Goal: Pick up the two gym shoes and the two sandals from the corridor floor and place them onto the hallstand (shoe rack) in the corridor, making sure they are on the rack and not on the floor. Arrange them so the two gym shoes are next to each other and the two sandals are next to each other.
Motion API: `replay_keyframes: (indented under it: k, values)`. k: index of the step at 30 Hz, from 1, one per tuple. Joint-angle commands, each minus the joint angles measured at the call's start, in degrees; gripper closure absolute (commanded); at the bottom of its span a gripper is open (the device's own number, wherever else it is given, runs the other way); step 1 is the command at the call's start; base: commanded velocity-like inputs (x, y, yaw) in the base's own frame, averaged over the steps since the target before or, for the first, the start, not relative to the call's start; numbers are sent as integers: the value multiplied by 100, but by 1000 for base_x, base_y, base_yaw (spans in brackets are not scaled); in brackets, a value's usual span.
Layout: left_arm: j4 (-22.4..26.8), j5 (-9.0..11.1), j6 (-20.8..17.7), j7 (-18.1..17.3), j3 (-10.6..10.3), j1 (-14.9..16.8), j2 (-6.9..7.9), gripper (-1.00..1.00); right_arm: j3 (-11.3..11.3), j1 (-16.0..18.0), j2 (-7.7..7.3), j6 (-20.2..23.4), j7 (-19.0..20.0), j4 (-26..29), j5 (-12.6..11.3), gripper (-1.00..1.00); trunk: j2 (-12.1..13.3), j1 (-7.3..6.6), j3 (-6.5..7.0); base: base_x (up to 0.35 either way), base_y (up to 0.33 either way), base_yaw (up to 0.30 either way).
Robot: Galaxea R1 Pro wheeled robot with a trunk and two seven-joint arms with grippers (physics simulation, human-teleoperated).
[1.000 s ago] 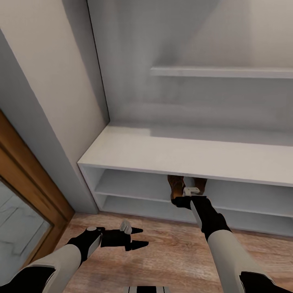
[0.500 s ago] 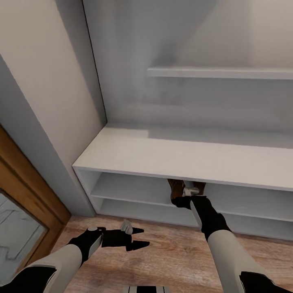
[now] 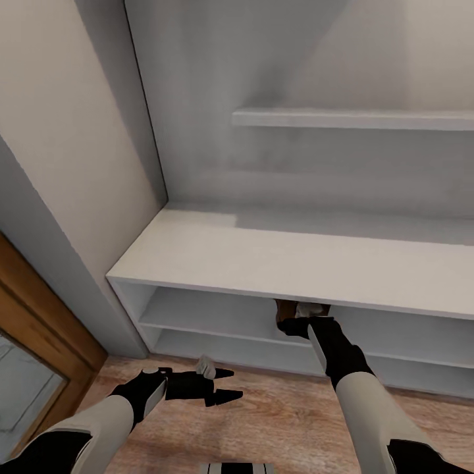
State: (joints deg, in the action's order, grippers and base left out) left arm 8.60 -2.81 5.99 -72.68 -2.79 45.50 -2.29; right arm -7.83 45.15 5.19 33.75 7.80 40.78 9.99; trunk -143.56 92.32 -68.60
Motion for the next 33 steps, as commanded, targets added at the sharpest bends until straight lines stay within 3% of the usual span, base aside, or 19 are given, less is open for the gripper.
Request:
replay_keyframes:
  k: [1, 10, 11, 27, 33]
  values:
    - [3, -18, 59, -1, -11, 2, 1, -100, -34, 2, 10, 26, 39, 9, 47, 100, -2, 0, -5, 73, -50, 0]
    - [4, -14, 60, -1, -11, 2, 0, -100, -34, 3, 8, 26, 46, 8, 47, 100, -2, 0, -5, 15, -10, 0]
    - [5, -16, 60, -1, -11, 2, 0, -100, -34, 3, 8, 26, 46, 9, 47, -100, -2, 0, -5, 1, -1, 0]
    - [5, -9, 60, -1, -11, 2, 0, -100, -34, 1, 8, 26, 52, 9, 47, -100, -2, 0, -5, -2, 0, 0]
    - [2, -9, 60, -4, -10, 2, 1, -100, -34, 2, 8, 26, 55, 9, 44, -100, -2, 0, -5, -258, 0, 0]
